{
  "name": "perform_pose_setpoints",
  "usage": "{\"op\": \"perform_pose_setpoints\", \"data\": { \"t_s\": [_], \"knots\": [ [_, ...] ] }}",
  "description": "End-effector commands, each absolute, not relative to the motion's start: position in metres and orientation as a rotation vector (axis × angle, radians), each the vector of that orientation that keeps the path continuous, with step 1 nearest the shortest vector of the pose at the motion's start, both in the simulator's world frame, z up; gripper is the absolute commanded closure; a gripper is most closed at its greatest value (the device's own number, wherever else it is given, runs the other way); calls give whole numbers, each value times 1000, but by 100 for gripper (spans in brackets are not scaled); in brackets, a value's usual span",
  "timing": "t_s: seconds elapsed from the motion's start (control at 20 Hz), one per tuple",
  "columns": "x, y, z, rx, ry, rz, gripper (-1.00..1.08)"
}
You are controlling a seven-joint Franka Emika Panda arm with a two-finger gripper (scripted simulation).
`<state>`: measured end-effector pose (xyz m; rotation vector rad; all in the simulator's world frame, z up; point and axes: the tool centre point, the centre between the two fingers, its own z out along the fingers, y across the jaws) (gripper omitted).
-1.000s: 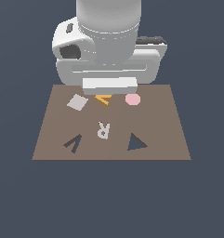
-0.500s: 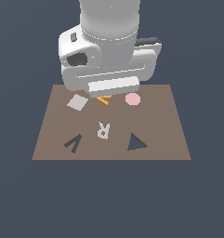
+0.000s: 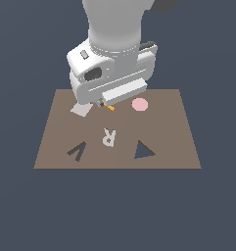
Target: Insert a designated object into the corresponding slot on a board.
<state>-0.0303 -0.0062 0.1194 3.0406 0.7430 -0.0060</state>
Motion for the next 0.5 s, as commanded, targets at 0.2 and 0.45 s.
{"op": "perform_pose_setpoints", "data": {
  "t_s": [0.2, 0.45],
  "knots": [
    [-44, -11, 98, 2934, 1102, -3, -92],
    [-53, -16, 82, 2833, 1348, -2, -92]
  ]
}}
